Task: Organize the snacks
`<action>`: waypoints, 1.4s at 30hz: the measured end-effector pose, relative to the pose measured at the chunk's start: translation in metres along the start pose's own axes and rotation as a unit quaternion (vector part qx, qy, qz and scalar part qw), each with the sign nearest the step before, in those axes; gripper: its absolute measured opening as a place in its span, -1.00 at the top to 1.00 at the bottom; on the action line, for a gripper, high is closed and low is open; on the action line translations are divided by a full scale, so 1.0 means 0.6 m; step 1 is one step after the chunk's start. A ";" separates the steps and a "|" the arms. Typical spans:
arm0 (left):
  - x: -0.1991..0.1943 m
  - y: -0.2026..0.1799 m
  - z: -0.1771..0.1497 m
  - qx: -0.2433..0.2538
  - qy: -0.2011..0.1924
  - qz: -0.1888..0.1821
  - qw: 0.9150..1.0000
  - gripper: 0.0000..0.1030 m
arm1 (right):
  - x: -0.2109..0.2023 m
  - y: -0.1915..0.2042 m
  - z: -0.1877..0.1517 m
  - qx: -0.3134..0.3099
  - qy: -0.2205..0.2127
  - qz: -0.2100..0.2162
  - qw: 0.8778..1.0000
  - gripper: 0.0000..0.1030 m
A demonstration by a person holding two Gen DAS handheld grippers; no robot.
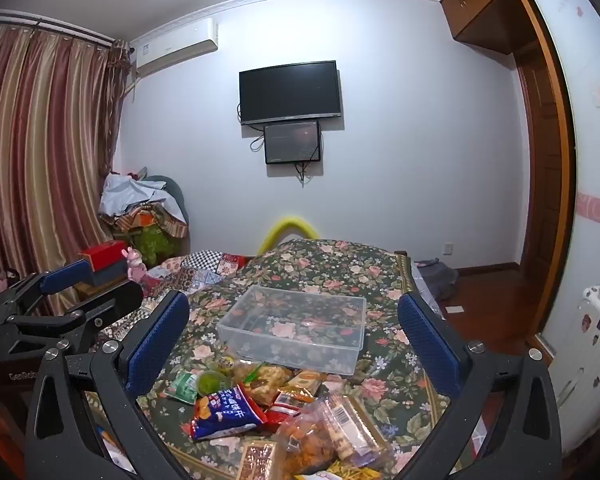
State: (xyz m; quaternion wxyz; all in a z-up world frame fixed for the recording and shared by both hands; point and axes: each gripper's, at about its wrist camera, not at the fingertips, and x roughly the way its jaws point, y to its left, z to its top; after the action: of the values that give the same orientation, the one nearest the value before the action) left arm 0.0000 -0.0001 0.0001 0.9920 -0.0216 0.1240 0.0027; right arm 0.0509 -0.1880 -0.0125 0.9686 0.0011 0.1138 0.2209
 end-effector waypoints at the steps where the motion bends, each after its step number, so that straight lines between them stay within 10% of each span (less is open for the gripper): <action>1: 0.000 0.000 0.000 0.000 0.000 0.000 1.000 -1.00 | 0.000 0.000 0.000 0.000 0.000 0.000 1.000 -1.00; 42: 0.043 -0.007 -0.024 0.002 0.011 -0.003 1.000 -1.00 | 0.009 -0.009 -0.007 0.003 0.007 -0.005 1.000 -1.00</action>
State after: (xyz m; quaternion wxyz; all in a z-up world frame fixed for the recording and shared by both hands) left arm 0.0214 -0.0051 -0.0203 0.9907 -0.0199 0.1347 -0.0010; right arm 0.0570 -0.1911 -0.0179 0.9689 0.0021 0.1216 0.2156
